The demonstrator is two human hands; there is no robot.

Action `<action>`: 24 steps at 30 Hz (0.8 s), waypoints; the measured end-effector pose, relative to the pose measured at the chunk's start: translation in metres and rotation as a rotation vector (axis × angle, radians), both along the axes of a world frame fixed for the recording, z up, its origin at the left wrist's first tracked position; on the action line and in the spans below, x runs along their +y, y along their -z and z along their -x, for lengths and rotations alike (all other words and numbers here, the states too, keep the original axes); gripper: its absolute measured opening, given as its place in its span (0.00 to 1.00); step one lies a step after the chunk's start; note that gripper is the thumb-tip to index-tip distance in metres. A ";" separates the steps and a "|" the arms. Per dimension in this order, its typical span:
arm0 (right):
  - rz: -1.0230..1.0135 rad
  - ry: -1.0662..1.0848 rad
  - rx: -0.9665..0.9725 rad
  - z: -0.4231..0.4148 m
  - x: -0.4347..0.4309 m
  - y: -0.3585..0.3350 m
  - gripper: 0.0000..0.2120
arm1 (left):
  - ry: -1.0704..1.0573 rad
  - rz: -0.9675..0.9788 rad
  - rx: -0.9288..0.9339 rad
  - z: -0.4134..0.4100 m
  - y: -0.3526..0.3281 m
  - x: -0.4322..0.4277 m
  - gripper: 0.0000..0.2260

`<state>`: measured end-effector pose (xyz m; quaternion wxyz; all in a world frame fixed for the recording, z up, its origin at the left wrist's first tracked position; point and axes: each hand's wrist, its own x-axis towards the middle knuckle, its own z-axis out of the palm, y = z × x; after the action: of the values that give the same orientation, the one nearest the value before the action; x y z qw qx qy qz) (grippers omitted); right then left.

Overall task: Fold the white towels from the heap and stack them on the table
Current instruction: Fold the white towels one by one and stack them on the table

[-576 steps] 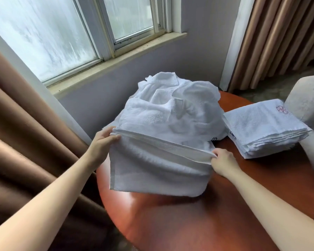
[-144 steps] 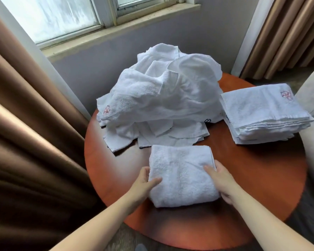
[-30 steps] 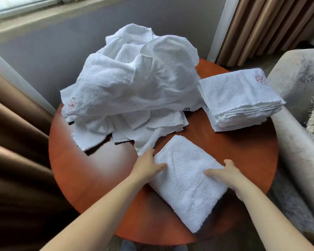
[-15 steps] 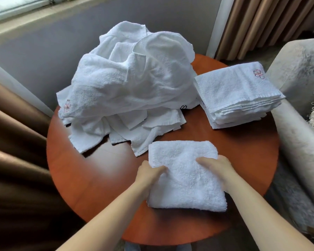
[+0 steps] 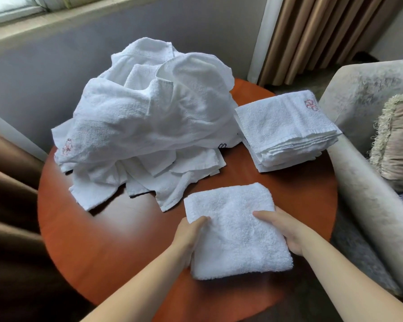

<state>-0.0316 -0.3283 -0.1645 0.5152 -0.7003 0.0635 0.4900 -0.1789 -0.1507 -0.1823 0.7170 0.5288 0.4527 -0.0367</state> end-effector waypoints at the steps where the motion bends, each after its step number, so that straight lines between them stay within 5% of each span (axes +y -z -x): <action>1: 0.004 0.000 -0.002 0.001 -0.002 0.000 0.18 | 0.013 0.005 -0.011 -0.002 0.002 0.000 0.05; 5: -0.011 0.039 -0.027 -0.003 -0.010 0.004 0.18 | 0.084 -0.037 -0.070 -0.012 0.007 -0.002 0.08; 10: -0.020 0.143 -0.063 -0.022 -0.016 0.009 0.13 | 0.242 -0.130 0.037 -0.035 0.027 -0.004 0.30; 15: 0.029 0.140 -0.149 -0.067 -0.039 0.014 0.12 | 0.431 -0.299 0.139 -0.074 0.035 -0.026 0.39; 19: 0.094 0.111 -0.255 -0.109 -0.065 0.020 0.11 | 0.501 -0.462 0.174 -0.102 0.033 -0.063 0.40; 24: 0.184 0.080 -0.417 -0.146 -0.086 0.024 0.10 | 0.506 -0.445 0.181 -0.137 0.025 -0.093 0.40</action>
<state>0.1147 -0.4141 -0.1886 0.4703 -0.8273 0.0278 0.3060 -0.0420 -0.2436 -0.2076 0.5095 0.7621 0.3659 -0.1604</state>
